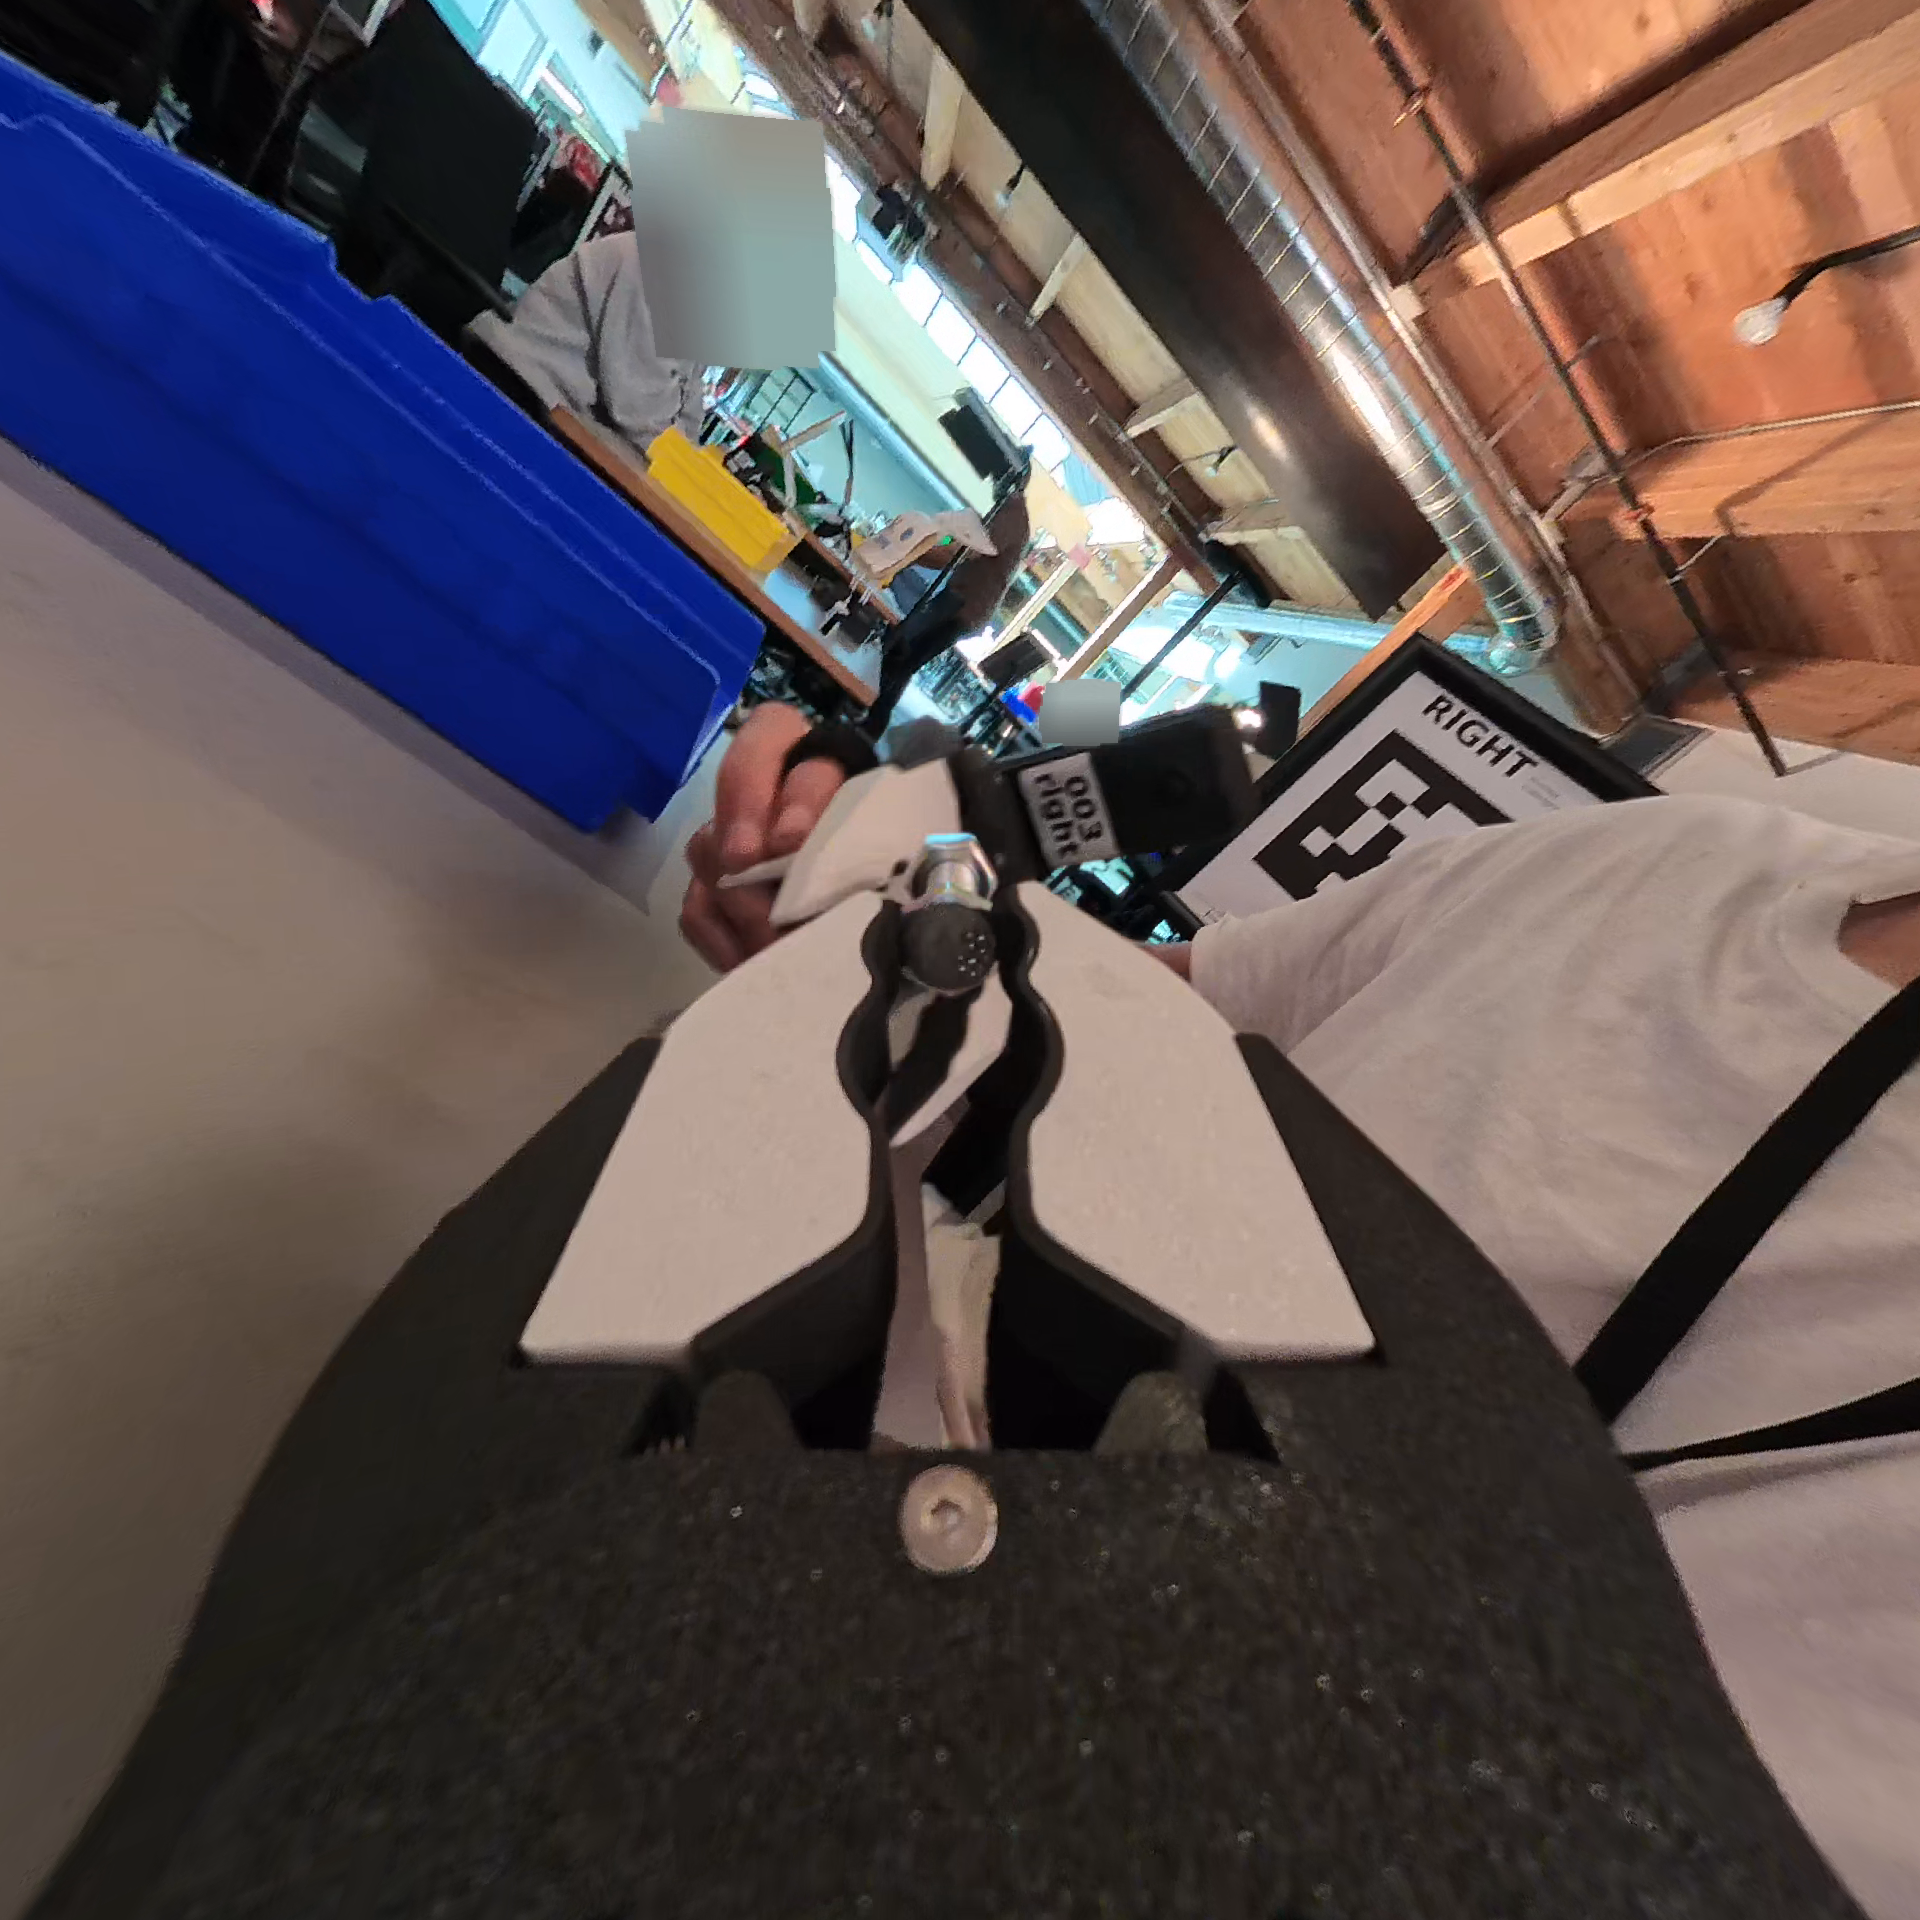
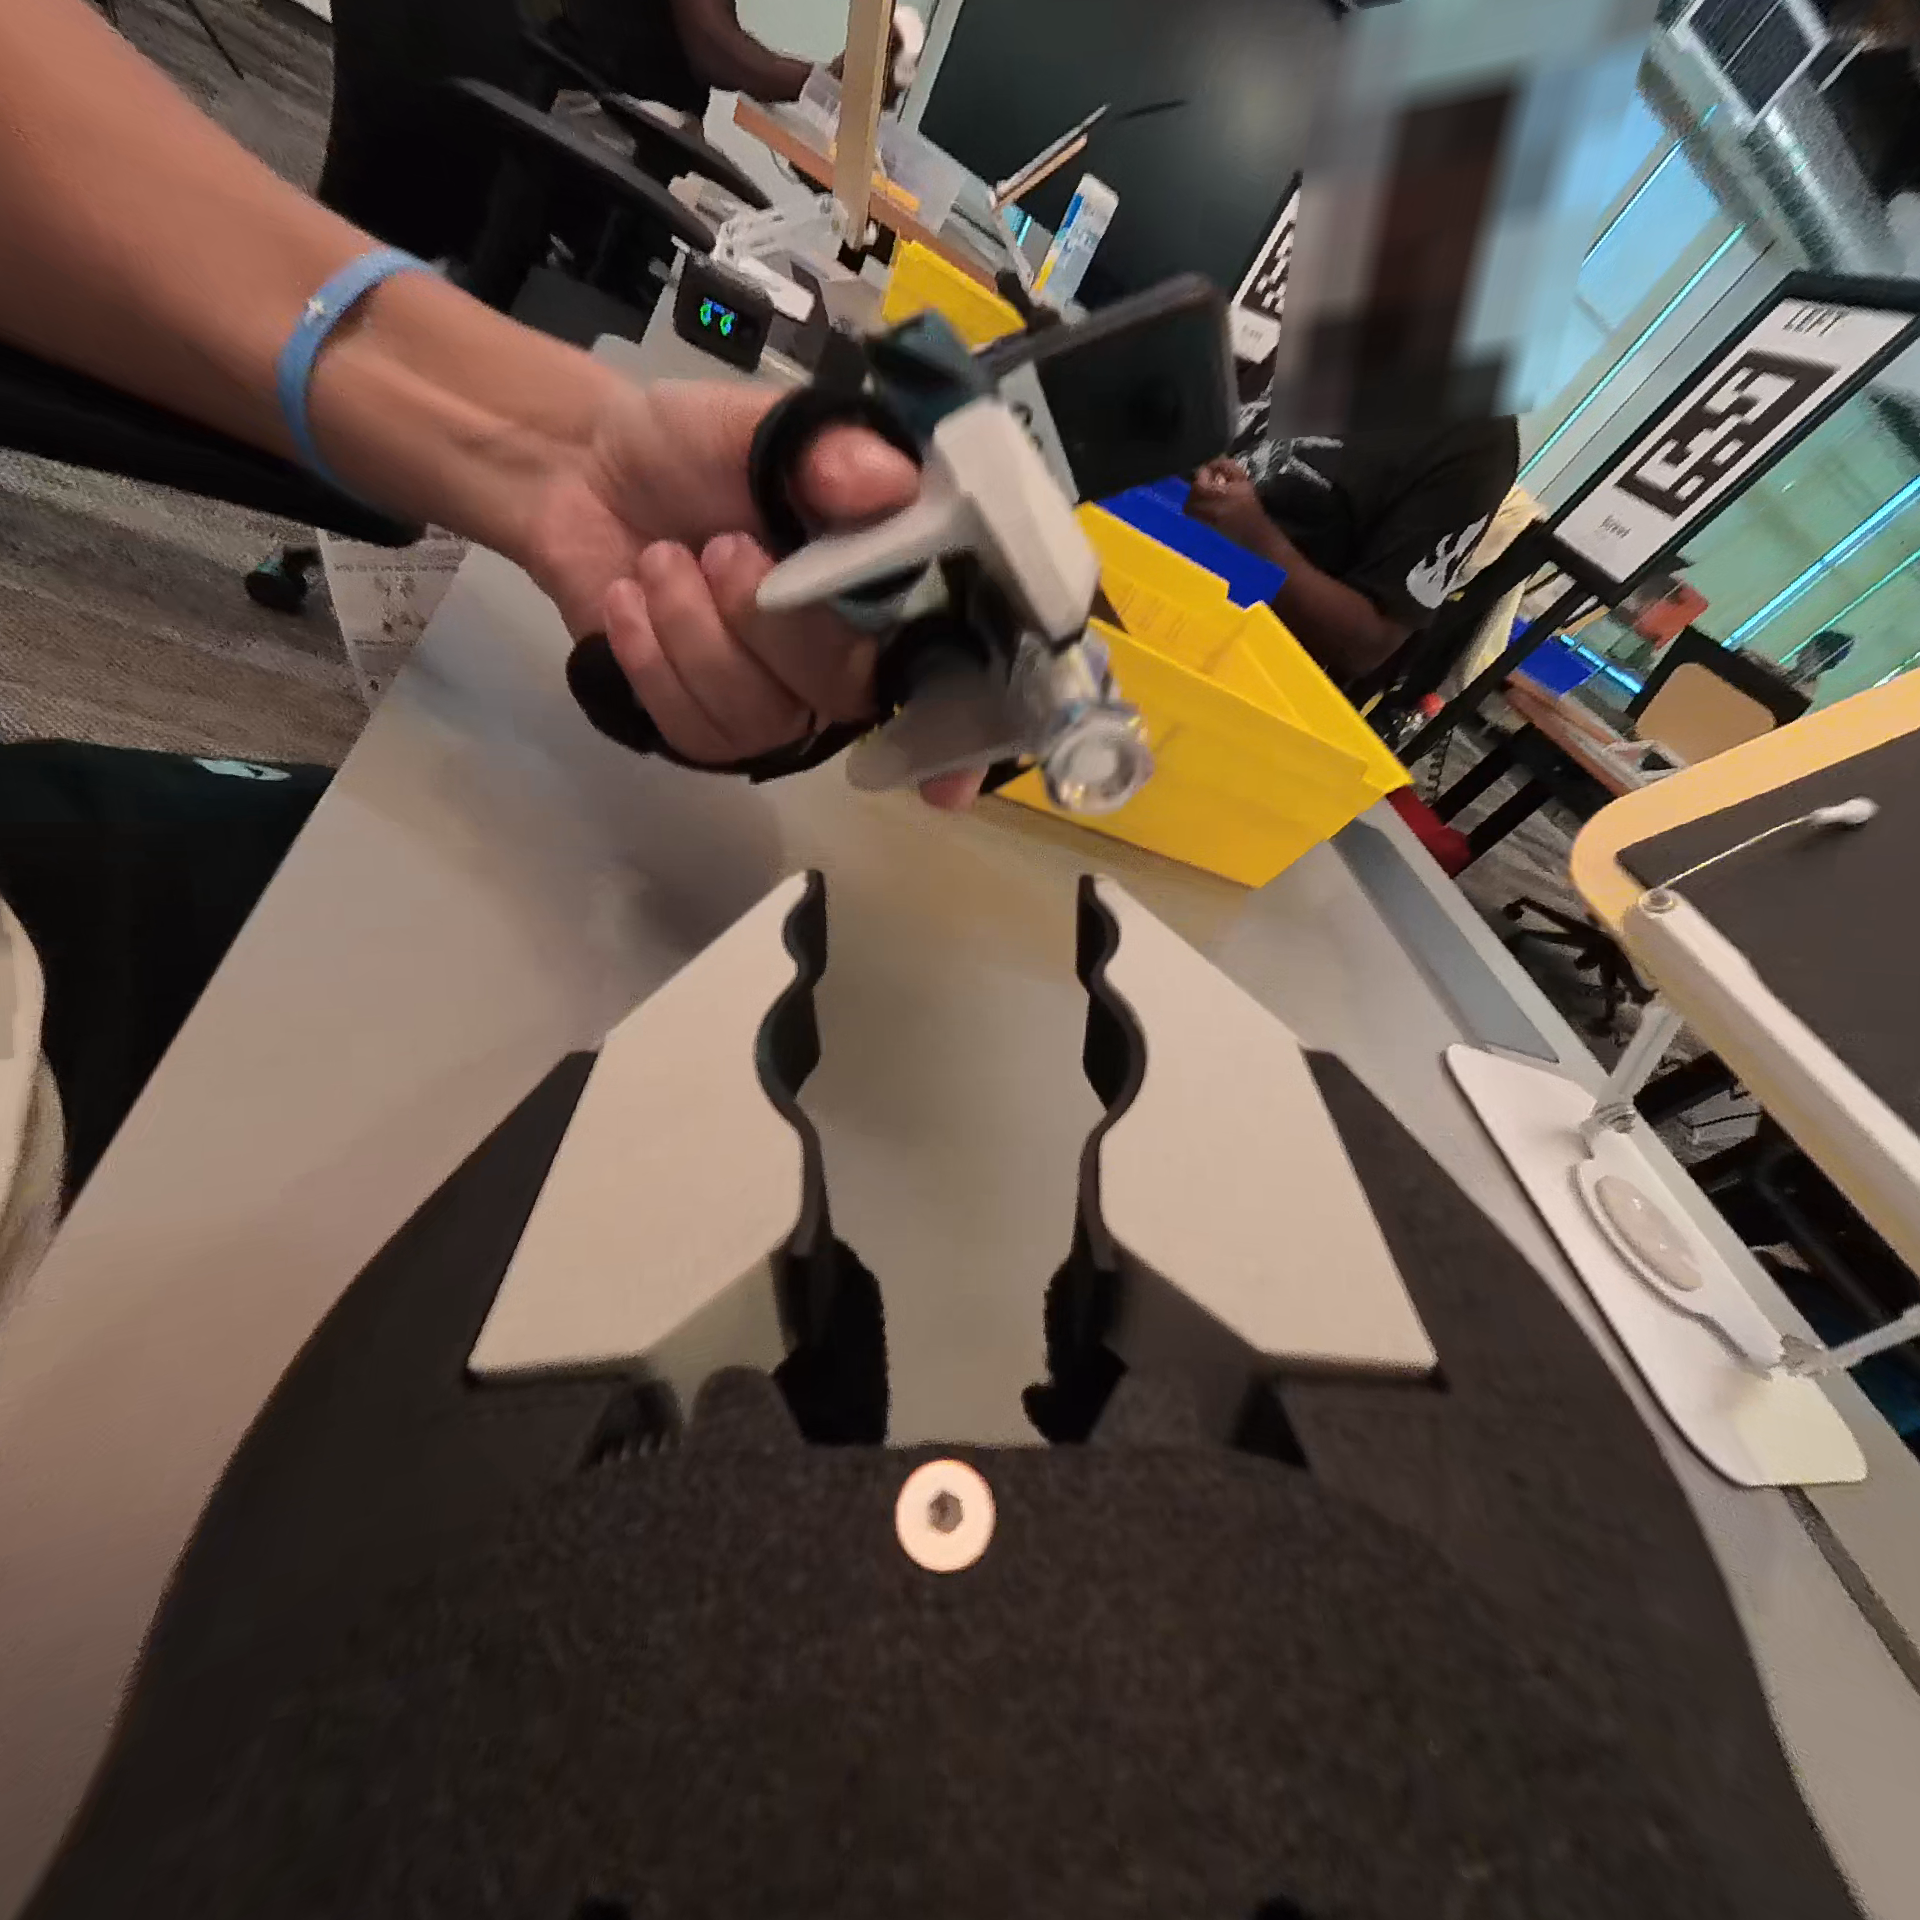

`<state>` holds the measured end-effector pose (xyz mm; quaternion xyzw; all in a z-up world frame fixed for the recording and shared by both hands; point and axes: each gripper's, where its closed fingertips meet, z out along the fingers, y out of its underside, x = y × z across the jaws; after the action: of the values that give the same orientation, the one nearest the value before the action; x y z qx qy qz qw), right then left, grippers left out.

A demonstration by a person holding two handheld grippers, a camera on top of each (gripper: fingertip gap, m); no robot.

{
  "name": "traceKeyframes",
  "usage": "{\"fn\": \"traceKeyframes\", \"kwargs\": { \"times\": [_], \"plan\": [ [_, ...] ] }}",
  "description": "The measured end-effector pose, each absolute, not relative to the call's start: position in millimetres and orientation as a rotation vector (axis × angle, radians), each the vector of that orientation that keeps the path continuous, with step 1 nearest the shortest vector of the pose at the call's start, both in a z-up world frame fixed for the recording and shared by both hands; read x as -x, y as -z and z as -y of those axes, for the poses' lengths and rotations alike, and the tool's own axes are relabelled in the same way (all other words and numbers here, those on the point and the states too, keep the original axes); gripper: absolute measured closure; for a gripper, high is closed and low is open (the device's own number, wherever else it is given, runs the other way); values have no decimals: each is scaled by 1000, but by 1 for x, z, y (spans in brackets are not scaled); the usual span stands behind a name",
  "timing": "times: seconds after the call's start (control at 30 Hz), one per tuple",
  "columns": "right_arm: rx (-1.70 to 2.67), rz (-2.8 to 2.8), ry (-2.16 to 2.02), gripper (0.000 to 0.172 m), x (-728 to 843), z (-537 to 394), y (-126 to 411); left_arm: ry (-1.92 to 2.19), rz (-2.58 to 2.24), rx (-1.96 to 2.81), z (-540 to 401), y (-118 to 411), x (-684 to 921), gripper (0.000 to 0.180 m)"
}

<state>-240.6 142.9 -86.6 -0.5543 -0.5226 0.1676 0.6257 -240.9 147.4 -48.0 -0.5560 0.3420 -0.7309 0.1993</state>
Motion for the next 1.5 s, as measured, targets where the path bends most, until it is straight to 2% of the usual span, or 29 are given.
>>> {"fn": "traceKeyframes", "kwargs": {
  "times": [0.07,0.27,0.53,0.8,1.07,1.3,1.5],
  "plan": [
    [1280,1189,-385,123,241,-144,88,2041,-963,1542,-146,45,241,164],
    [1137,1120,-293,124,239,-137,46,2033,-946,1582,-151,52,240,163],
    [1273,1213,-260,122,241,-148,89,2105,-923,1513,-146,40,243,164],
    [1135,1179,-191,123,245,-135,54,2051,-947,1559,-148,50,240,164],
    [1275,1253,-204,123,242,-148,99,2110,-924,1489,-146,39,243,163],
    [1156,1143,-191,123,243,-141,49,2083,-904,1538,-153,47,244,164],
    [1284,1241,-216,122,247,-149,93,2117,-879,1515,-154,44,246,164]
  ]
}}
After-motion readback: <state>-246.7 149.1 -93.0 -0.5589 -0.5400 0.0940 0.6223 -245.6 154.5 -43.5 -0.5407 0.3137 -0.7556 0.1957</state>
